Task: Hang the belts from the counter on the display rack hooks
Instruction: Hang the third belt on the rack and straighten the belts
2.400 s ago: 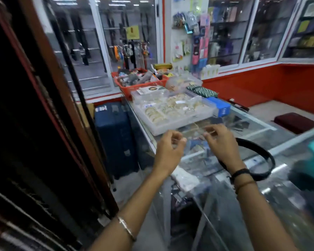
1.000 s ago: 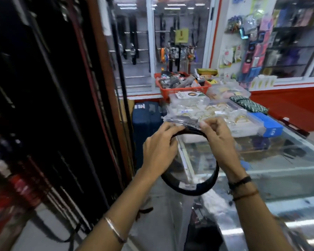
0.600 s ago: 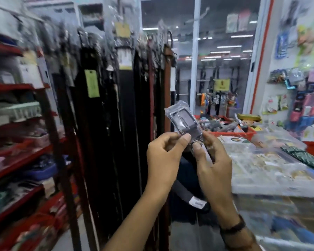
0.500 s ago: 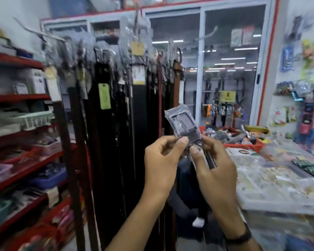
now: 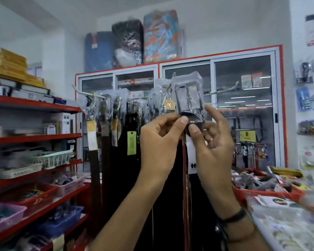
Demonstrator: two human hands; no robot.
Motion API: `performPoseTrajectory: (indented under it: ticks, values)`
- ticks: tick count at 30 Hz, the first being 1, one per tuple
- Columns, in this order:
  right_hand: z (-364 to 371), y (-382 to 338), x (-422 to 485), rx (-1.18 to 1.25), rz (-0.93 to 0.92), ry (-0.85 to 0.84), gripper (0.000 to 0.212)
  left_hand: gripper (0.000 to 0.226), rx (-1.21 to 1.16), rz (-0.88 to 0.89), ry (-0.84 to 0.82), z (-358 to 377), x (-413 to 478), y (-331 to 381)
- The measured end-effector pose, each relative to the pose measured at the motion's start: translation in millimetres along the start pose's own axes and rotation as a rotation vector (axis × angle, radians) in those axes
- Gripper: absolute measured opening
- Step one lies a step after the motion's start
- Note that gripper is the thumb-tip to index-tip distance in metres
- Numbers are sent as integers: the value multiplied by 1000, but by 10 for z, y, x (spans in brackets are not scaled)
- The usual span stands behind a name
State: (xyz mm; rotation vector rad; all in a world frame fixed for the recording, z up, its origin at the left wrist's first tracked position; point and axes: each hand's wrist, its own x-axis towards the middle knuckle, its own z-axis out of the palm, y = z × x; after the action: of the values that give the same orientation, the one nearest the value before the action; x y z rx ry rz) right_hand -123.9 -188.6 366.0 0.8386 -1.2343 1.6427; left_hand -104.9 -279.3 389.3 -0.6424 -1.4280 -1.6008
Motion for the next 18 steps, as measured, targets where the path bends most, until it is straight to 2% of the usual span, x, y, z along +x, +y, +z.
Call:
performPoseTrajectory:
  ticks: [3, 12, 18]
  values:
    - [161, 29, 172, 37, -30, 21, 43, 6, 7, 33, 20, 0, 199, 32]
    - [432, 173, 515, 80, 20, 105, 37, 37, 67, 119, 31, -14, 619, -41]
    - [429, 290, 516, 110, 111, 146, 31, 38, 103, 101, 11, -3, 657, -208]
